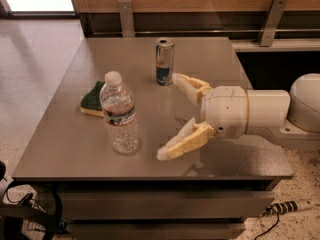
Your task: Knock water bottle over
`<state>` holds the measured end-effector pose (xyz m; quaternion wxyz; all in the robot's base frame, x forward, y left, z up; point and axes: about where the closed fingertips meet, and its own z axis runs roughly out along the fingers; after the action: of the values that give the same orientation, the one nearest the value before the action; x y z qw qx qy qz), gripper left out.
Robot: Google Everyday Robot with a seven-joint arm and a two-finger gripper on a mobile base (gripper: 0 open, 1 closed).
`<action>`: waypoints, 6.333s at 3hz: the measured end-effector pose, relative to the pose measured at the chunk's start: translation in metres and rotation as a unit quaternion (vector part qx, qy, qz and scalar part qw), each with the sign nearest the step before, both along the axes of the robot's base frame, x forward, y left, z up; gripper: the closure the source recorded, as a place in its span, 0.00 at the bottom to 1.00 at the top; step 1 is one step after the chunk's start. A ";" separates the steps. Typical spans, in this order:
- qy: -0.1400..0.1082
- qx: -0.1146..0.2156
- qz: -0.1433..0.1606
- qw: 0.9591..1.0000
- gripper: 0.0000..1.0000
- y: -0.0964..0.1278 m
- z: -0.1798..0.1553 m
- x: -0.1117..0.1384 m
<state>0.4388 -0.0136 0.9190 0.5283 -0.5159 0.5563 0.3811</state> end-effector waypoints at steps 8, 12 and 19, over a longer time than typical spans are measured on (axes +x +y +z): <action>0.001 0.042 0.062 0.997 0.92 0.103 -0.015 -0.011; -0.002 -0.083 0.007 0.997 1.00 0.065 0.014 0.022; 0.117 -0.515 -0.091 0.844 1.00 0.060 -0.070 0.040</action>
Offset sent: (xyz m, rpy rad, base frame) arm -0.0024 0.0558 -0.0257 0.0425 0.0245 0.0216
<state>0.4789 0.0464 0.8488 0.1498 -0.6124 0.7748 0.0472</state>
